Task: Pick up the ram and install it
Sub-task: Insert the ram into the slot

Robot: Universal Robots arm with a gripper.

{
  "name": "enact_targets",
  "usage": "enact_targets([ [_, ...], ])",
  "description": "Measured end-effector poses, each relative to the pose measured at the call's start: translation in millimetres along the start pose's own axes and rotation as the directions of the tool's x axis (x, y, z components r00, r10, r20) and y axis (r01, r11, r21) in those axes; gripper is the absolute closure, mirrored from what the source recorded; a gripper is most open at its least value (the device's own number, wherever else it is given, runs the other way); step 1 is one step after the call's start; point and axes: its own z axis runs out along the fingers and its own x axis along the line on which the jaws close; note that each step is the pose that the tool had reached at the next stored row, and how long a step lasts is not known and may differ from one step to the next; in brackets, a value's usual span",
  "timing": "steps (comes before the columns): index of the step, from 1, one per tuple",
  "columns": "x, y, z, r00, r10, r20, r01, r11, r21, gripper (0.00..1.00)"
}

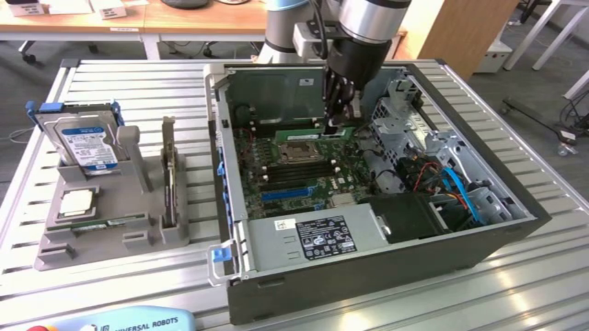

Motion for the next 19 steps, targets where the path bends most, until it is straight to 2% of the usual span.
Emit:
enact_targets([
  [7, -4.1, 0.1, 0.8, 1.0, 0.0, -0.0004, 0.0, 1.0, 0.0, 0.89],
  [19, -4.4, -0.3, 9.5, 1.0, 0.0, -0.0007, 0.0, 1.0, 0.0005, 0.89],
])
